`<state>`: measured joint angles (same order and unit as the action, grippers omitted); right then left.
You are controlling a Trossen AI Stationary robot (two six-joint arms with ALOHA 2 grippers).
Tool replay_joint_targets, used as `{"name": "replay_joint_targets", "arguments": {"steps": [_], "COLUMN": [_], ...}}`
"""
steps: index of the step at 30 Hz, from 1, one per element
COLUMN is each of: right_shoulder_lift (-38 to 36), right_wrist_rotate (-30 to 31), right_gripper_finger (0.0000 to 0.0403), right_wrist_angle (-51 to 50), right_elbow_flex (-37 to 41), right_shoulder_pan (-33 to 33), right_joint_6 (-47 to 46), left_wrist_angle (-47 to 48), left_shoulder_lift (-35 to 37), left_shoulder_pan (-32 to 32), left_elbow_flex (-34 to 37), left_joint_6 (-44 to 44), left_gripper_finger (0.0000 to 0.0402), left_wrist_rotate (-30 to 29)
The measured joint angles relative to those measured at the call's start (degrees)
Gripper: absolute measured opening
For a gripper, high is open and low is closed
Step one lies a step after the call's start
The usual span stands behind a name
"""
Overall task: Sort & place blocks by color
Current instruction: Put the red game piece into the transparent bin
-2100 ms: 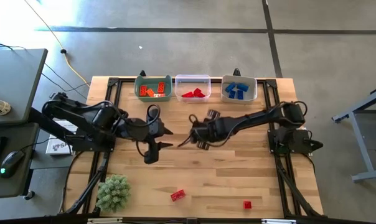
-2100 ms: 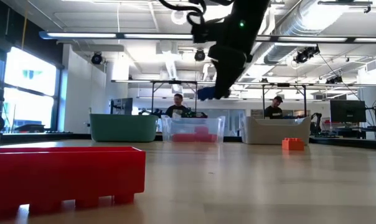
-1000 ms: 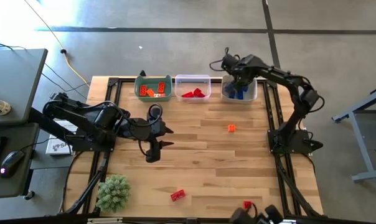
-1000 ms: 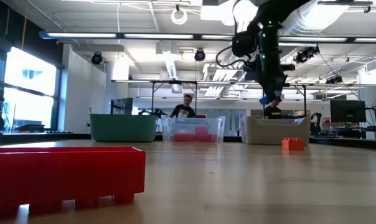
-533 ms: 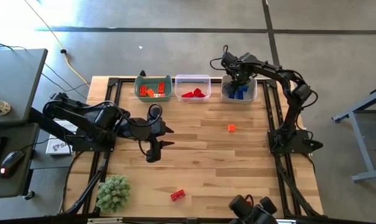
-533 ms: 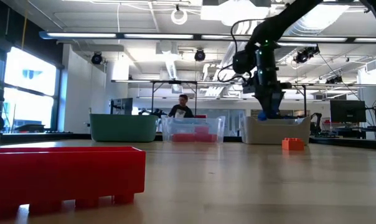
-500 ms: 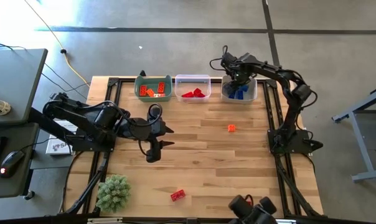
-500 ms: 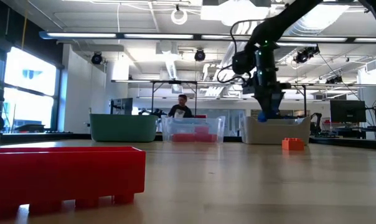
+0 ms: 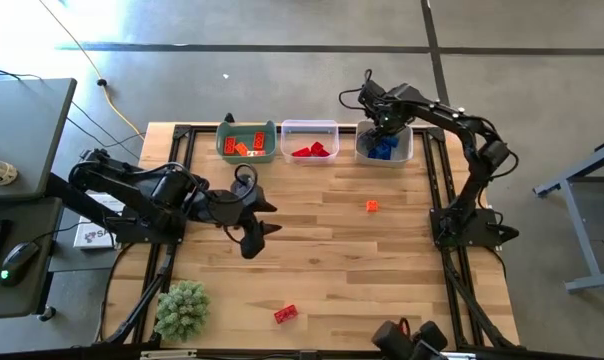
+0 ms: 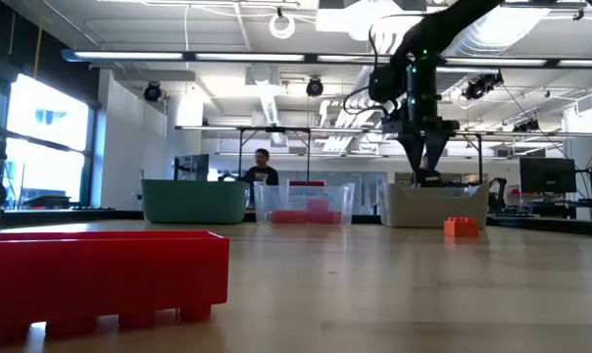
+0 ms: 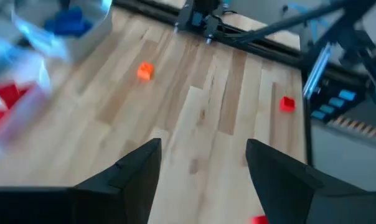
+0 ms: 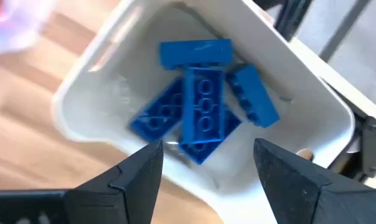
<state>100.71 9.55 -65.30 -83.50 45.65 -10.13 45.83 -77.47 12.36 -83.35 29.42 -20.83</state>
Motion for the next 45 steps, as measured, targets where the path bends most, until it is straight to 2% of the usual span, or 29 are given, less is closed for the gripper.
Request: {"name": "replay_joint_targets", "arguments": {"steps": [3,7,20,30,39,45], "right_shoulder_lift": [-2.3,-4.9,-6.4,-6.4,-6.4,-6.4], "right_wrist_rotate": [-0.4,-0.4,-0.7,-0.8,-1.1,-1.7], "right_gripper_finger": [0.0232,0.0229,0.0229,0.0229,0.0229,0.0229], "right_wrist_angle": [0.4,0.9,1.7,3.3,3.0,3.0], "right_elbow_flex": [0.0,0.0,0.0,0.0,0.0,0.0], "right_shoulder_pan": [-1.1,-2.5,-5.9,-6.0,-6.0,-6.1], "right_joint_6": [-0.1,0.0,0.0,1.4,1.5,1.2], "left_wrist_angle": [1.4,2.3,3.4,3.8,1.2,-3.7], "left_shoulder_lift": [-0.1,-2.1,-15.7,-26.0,-30.3,-32.3], "left_shoulder_pan": [0.0,1.5,7.4,11.0,15.4,18.3], "left_elbow_flex": [0.0,0.1,0.1,0.1,0.1,0.0], "left_joint_6": [7.0,11.7,17.4,24.5,31.4,32.2], "left_gripper_finger": [0.0229,0.0228,0.0230,0.0229,0.0230,0.0229], "left_wrist_rotate": [1.6,2.0,1.7,1.8,1.8,0.8]}}
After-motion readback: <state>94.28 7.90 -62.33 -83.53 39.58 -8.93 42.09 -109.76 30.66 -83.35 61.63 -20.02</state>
